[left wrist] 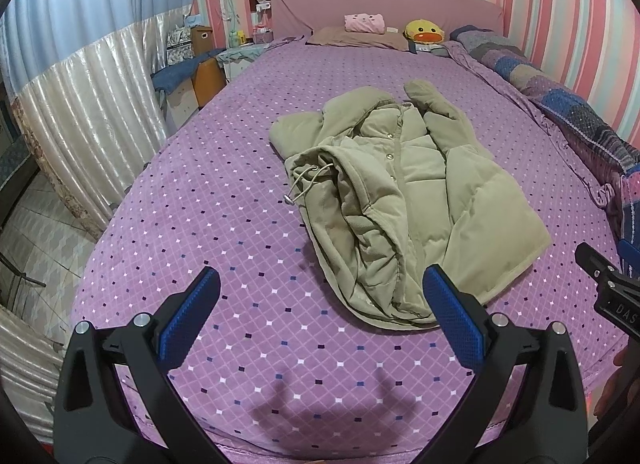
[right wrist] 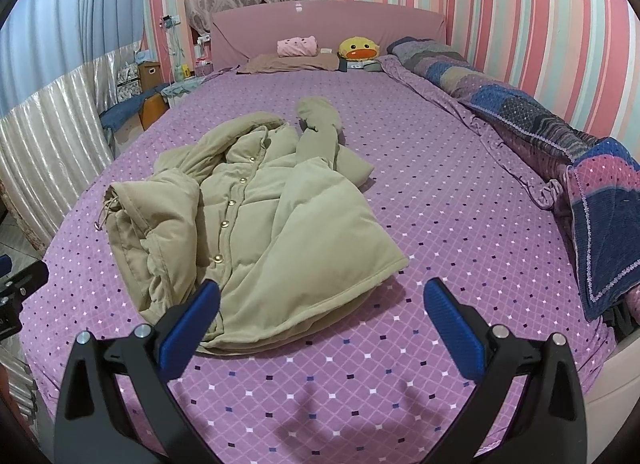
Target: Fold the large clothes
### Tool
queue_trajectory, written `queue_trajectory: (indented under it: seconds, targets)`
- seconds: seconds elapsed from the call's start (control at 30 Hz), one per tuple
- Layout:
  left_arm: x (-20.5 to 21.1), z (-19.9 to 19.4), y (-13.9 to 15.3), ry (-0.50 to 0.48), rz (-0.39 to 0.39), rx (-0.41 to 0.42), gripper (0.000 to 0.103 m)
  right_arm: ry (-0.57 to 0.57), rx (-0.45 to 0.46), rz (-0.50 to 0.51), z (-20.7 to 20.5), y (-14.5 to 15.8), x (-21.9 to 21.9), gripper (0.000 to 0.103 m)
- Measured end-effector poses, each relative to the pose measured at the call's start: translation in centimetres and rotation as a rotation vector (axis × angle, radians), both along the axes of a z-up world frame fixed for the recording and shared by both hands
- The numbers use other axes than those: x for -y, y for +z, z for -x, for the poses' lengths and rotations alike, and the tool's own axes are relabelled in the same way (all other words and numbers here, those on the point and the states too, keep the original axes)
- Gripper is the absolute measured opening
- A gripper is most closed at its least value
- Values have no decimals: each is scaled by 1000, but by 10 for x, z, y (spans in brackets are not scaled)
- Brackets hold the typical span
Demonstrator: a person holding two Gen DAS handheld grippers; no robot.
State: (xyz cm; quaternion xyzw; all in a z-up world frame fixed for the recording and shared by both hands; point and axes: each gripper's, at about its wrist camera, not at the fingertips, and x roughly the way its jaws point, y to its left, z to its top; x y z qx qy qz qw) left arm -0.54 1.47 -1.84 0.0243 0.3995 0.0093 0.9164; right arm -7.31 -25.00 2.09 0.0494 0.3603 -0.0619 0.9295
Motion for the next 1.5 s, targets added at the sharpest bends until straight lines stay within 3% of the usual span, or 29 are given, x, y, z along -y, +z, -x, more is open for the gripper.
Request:
queue_trajectory:
  seconds: [0.73,1.03,1.2,1.37,1.5]
  targets:
    - [-1,-4,-5,-1,5,-6,100,0,0,15,-2,-2,-1,101]
    - [-2,-8,-16,-35,67,35,100,90,63,10,-10,-16,-14,101]
    - [-2,-20,-30,-54,38,69,100,118,100,17,-19,-30,-15,101]
    - [-3,-35,-28,-79,18,100,100,87,192,152,-24,-21,-20,101]
    - [-4,-61,-25,-124,46,58,100,127,108,197,-56,-27,-22,101]
